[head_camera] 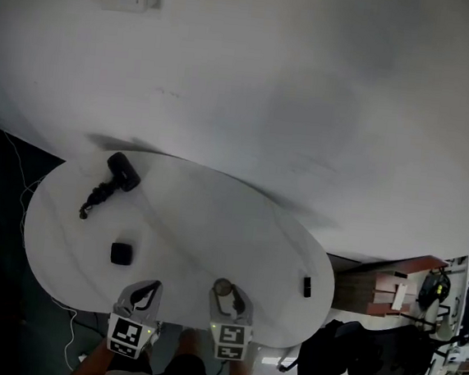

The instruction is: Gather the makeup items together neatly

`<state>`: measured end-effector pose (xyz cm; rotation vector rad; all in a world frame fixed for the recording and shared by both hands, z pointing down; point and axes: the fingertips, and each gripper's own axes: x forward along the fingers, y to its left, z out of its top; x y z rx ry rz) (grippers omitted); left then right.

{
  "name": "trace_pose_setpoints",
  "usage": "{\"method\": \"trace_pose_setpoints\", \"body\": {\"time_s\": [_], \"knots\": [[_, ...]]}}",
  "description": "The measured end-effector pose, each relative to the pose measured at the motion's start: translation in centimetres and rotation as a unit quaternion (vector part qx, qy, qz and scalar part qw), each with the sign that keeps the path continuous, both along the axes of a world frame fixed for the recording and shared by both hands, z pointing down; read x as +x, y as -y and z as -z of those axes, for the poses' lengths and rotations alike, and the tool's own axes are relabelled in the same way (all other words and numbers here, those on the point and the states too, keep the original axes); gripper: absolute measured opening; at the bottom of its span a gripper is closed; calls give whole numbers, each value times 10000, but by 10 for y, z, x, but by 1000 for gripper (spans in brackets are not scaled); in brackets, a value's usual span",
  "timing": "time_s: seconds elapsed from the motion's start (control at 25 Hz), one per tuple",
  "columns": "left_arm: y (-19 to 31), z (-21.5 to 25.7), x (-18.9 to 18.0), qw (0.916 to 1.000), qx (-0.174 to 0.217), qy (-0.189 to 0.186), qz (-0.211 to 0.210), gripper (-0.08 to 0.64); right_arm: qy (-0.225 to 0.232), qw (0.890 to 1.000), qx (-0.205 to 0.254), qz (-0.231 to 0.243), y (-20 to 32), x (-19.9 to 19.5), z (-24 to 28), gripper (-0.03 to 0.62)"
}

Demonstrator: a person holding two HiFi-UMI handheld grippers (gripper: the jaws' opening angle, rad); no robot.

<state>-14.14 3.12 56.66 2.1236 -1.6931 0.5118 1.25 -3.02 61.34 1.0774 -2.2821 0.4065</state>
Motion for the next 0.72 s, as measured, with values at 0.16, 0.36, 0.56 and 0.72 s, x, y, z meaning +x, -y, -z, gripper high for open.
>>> {"method": "trace_pose_setpoints", "body": {"time_s": [0.16,0.36,0.56,0.72], "knots": [[-13,-8,7,9999,-50,-7,-139,11,-30,9999,-94,-127,-22,7,-13,215],[-27,-18,13,9996,-118,-19,-251,11,-55,9994,-241,-253,-45,14,-31,215],[-39,-32,14,9992,-227,-3,-315,10,-83,9988,-381,-301,-61,14,-51,215],[-50,-44,14,9989,-333,13,-317,11,-138,9981,-509,-312,-72,15,-68,215]]}}
